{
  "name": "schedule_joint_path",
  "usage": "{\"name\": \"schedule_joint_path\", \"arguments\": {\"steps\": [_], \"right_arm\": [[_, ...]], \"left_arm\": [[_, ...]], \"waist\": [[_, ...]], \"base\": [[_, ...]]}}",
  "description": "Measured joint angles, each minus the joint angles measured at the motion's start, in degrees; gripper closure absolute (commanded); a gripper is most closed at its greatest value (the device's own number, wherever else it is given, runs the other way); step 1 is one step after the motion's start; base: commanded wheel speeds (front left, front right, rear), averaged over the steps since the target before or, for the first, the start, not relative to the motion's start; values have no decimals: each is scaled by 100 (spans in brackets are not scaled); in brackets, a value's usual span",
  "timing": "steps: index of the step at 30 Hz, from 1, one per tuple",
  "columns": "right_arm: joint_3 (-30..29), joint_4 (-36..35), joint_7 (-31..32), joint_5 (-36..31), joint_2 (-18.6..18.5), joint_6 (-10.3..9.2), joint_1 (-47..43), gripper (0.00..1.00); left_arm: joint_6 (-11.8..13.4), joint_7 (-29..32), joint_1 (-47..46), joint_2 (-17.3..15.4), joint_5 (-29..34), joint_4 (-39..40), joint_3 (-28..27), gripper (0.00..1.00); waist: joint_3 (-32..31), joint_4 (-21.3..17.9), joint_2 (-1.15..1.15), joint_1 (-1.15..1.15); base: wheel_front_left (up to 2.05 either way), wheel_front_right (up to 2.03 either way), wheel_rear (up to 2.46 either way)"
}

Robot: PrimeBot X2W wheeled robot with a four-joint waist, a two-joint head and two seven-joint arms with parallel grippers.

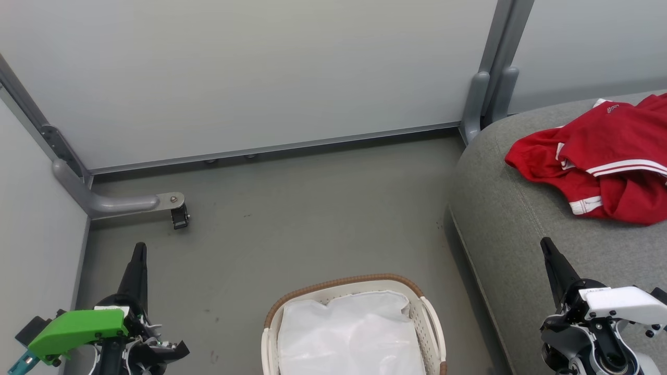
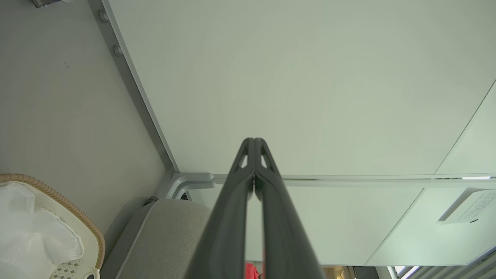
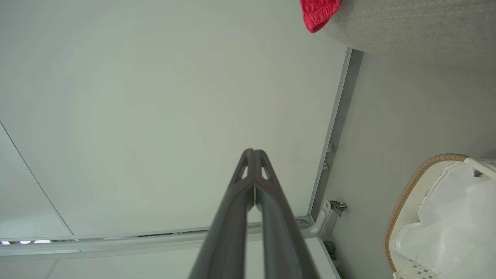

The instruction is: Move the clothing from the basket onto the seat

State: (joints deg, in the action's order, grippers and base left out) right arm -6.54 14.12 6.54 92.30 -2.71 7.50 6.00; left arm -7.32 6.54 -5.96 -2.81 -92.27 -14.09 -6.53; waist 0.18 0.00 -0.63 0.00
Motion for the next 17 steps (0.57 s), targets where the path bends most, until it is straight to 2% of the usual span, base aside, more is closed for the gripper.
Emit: {"name": "schedule_joint_path", "arguments": {"steps": [17], "right_arm": [[0, 0, 1, 0, 0, 0, 0, 100]], "left_arm": [[0, 0, 0, 0, 0, 0, 0, 100]], "waist": [[0, 0, 0, 0]], "base": [[0, 0, 0]]}}
